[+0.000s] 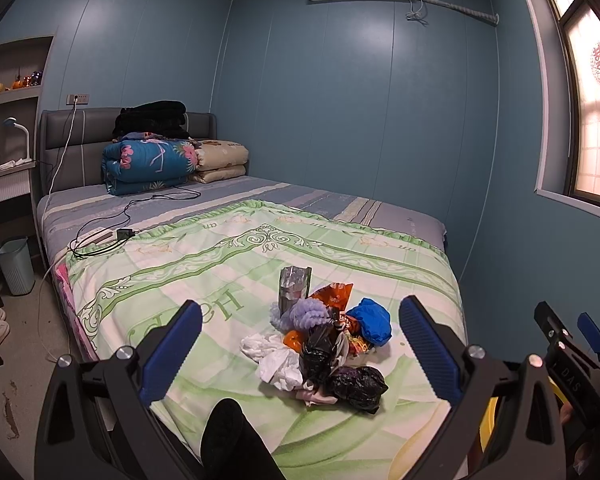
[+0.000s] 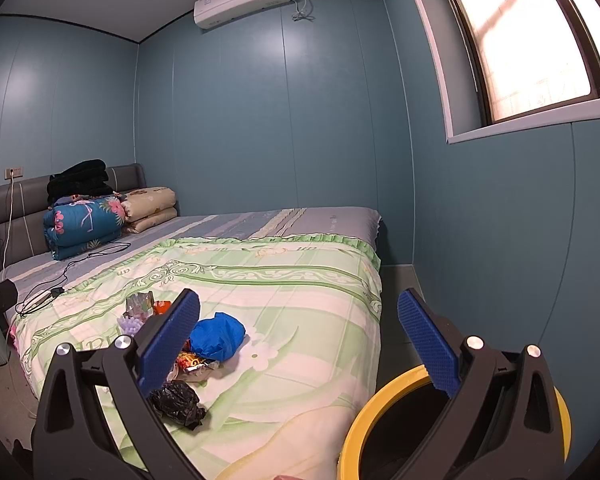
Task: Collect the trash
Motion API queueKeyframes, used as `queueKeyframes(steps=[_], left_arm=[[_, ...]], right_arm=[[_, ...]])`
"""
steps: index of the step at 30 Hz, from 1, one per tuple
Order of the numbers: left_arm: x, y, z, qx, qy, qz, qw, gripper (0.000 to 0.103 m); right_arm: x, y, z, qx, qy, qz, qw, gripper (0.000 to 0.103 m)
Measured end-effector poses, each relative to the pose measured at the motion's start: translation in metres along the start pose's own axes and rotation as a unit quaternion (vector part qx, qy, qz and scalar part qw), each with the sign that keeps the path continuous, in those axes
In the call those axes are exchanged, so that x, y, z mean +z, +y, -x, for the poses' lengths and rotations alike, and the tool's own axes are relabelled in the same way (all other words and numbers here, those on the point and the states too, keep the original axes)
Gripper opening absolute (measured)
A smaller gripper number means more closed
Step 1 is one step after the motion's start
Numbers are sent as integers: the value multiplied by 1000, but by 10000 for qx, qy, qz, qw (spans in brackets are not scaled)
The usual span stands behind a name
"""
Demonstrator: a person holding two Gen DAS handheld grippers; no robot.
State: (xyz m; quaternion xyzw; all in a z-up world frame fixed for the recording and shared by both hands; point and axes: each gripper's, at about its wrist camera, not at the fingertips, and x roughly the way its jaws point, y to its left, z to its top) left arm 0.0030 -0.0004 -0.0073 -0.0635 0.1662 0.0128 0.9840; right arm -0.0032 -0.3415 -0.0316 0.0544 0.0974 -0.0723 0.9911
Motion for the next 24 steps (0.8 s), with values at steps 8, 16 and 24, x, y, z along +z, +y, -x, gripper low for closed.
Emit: queueKeyframes(steps=[8, 16, 24], left_arm=[[0, 0, 0, 3, 8, 15, 10000, 95], [0, 1, 0, -6, 34, 25, 10000, 95], [0, 1, 0, -1, 29, 22, 10000, 95]], right_arm=[[0, 0, 1, 0, 1, 1, 10000, 95], [0, -1, 0, 6, 37, -9, 10000, 95], [0, -1, -1, 0, 40, -14, 10000, 95]])
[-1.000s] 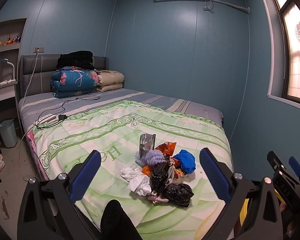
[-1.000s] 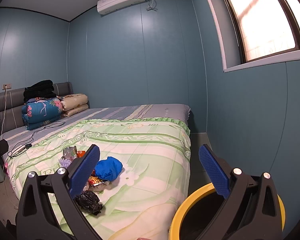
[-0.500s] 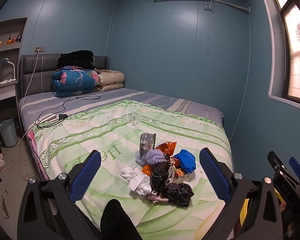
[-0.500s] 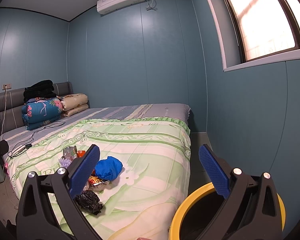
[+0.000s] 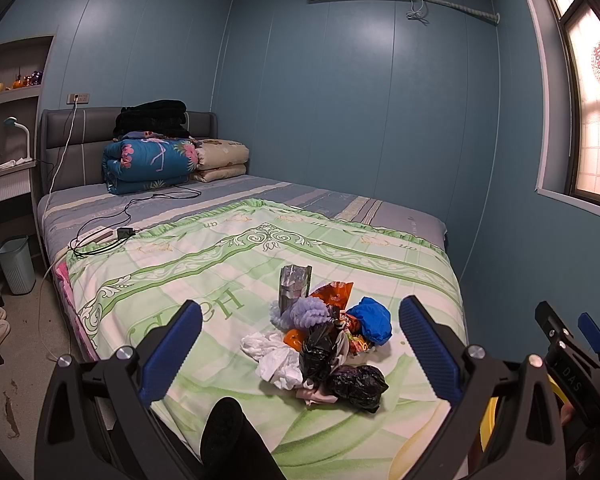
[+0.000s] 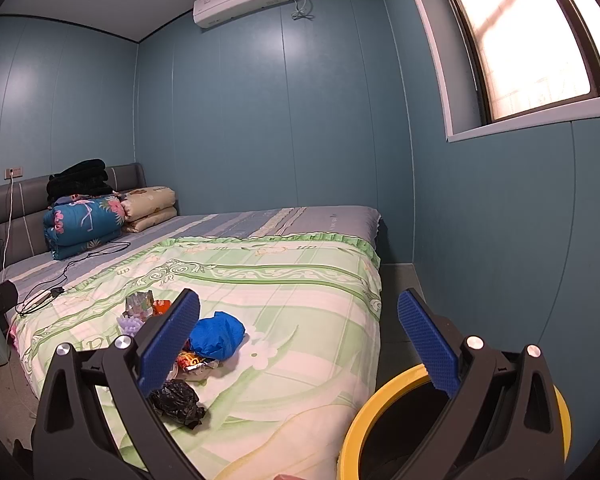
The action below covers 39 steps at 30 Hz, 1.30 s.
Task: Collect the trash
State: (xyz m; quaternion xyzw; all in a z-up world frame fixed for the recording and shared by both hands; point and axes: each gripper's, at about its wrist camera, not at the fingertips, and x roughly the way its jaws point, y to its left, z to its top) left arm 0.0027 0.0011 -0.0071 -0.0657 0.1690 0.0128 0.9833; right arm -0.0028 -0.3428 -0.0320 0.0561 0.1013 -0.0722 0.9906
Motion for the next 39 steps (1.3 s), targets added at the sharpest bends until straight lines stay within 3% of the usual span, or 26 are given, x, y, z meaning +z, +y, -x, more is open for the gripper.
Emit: queueKeyframes(steps=[22, 30, 39], left_arm=[[-1, 3, -12, 134, 80, 72, 9999, 95], [-3, 12, -40, -50, 341, -110, 9993, 95], [18, 48, -121, -268, 947, -236, 9949, 95]], right_arm=[[-3, 0, -8, -194, -77, 122, 9997, 95], [-13, 5, -23, 161, 234, 224, 9993, 95], [-38, 29, -49, 934, 861, 560, 9903, 95]])
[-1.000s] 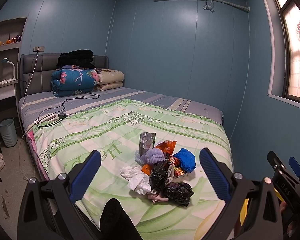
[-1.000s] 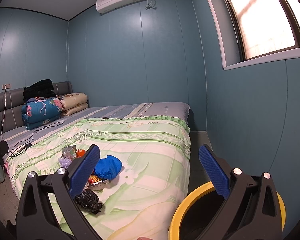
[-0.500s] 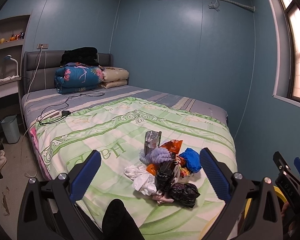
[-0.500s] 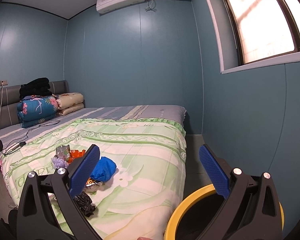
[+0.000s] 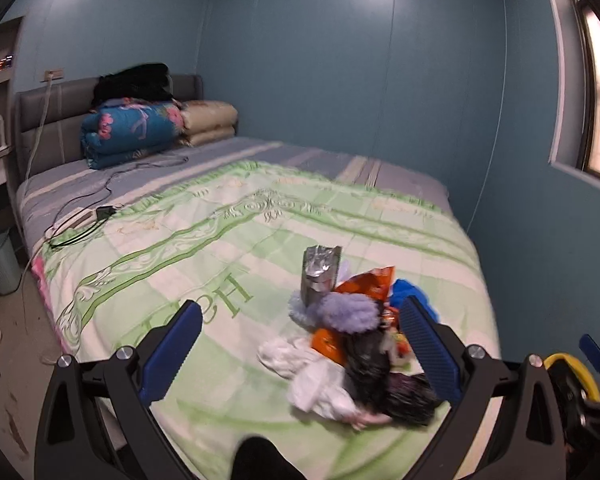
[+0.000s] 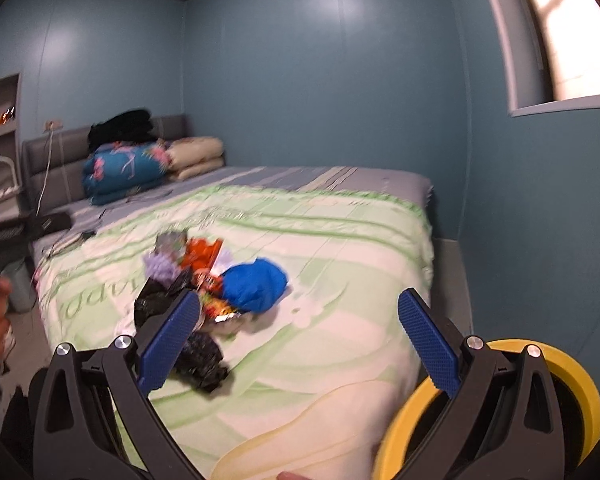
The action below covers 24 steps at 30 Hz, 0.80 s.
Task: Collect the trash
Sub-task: 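Grasp the foil packet with the left tool while the right tool grasps a black bag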
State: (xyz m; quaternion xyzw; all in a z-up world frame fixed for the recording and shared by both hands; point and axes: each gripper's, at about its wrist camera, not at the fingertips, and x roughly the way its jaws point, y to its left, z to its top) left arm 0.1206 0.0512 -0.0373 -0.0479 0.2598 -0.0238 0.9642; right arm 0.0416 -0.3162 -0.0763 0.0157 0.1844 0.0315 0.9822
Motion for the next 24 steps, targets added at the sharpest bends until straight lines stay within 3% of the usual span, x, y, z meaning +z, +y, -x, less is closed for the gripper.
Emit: queueKeyframes(steps=[6, 17, 24], left_arm=[[22, 5, -70, -461, 575, -357, 9966, 95], [26, 3, -147, -843, 780, -491, 9922, 95], [35, 14, -186, -1089, 943, -8, 9896, 95]], right_arm=[[-10, 26, -34, 412, 555, 183, 9974, 95], [-26, 69, -75, 1054, 1236, 646, 9846, 95], [-30, 74, -94, 1115, 1550, 536, 9801, 95]])
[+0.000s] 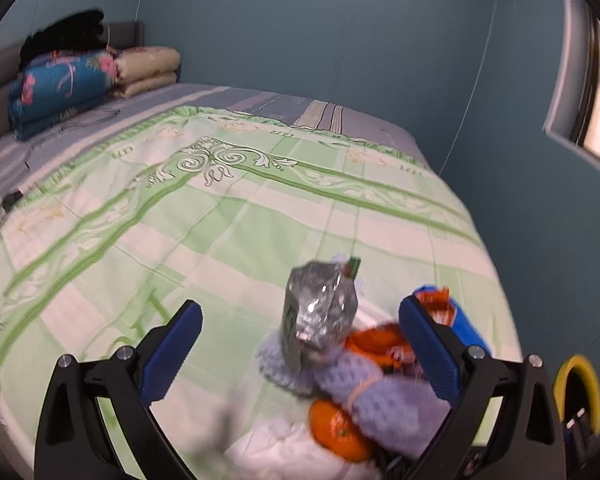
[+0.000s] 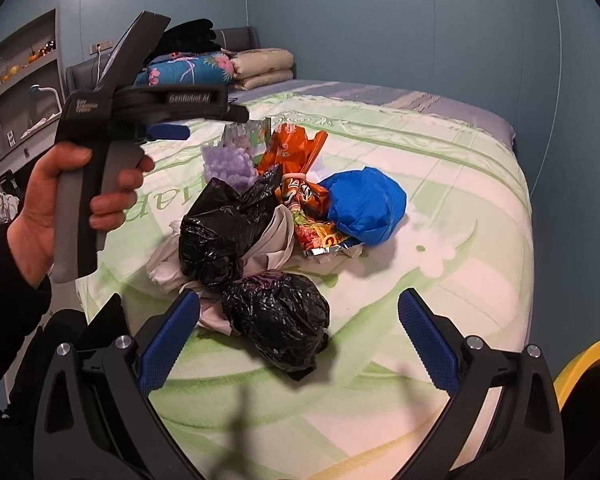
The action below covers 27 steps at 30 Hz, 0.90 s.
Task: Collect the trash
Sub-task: 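Grasp the foil packet with the left tool while the right tool grasps a black bag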
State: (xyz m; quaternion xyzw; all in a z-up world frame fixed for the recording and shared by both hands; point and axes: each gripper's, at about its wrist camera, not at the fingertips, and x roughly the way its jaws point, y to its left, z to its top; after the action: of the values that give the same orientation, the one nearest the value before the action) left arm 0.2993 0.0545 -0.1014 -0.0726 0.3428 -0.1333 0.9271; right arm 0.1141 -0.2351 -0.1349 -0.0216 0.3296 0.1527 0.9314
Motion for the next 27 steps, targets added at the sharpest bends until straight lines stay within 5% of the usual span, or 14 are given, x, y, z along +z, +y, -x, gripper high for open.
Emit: queueKeyframes(steps=[9, 13, 17, 21, 27], left_arm=[[5, 17, -52, -169, 308, 449, 9984, 94], [1, 21, -64, -356, 383, 638, 9966, 75], [-3, 20, -69, -335, 454, 685, 9961, 33], [-10, 26, -65, -408, 441, 817, 9948, 29], [-11, 38, -51, -431, 374, 973, 9936, 28]], right_arm=[[-3, 3, -23, 256, 353, -17, 9990, 95], [-4, 1, -25, 285, 386, -78, 9988, 93], [-2, -1, -30, 305, 502, -124, 9982, 71], [-2, 0, -28, 403, 518, -149, 9977, 45], [0, 1, -21, 526, 419, -187, 9976, 28]])
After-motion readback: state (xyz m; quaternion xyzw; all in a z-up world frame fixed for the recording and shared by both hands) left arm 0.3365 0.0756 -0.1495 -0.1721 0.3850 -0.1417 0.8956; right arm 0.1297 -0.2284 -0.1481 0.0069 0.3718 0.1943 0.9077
